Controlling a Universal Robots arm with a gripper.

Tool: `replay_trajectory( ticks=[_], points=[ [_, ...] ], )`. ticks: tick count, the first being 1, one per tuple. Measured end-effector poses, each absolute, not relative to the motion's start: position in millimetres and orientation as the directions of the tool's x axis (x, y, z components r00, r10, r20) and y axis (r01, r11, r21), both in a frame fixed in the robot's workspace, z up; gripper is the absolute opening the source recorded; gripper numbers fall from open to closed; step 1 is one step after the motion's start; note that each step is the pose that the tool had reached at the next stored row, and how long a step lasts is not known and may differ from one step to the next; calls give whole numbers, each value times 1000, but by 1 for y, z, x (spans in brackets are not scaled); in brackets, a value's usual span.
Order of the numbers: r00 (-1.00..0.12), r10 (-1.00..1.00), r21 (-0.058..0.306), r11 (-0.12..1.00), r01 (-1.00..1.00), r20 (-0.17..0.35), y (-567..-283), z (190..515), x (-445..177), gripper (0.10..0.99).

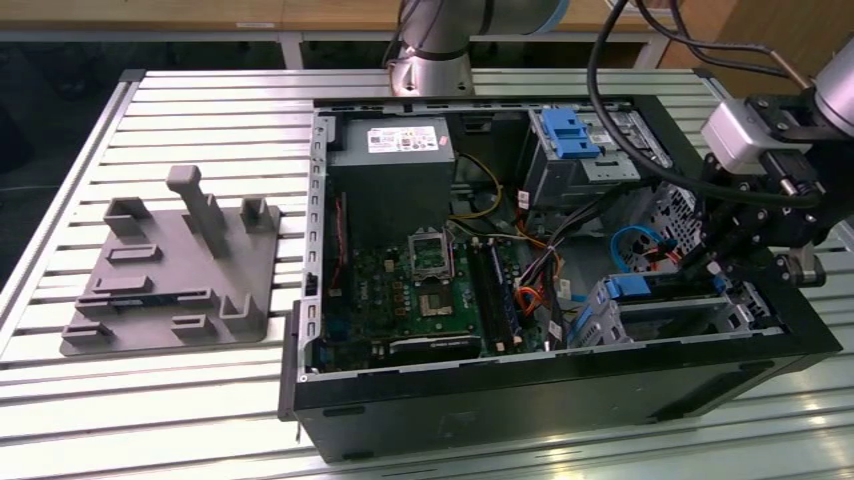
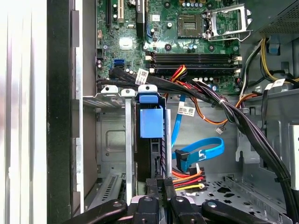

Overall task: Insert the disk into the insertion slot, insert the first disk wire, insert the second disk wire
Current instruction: 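Insert the first disk wire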

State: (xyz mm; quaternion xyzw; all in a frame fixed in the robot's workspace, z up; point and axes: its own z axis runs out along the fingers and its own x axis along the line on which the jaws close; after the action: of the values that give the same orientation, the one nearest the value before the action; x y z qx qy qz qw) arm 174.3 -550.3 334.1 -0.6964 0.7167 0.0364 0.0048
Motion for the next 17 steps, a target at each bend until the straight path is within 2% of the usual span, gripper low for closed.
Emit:
replay_trajectory(
  ticks=[17],
  points=[
    [-30,-998,45,27,-999,-57,-551,328,175,165]
  ],
)
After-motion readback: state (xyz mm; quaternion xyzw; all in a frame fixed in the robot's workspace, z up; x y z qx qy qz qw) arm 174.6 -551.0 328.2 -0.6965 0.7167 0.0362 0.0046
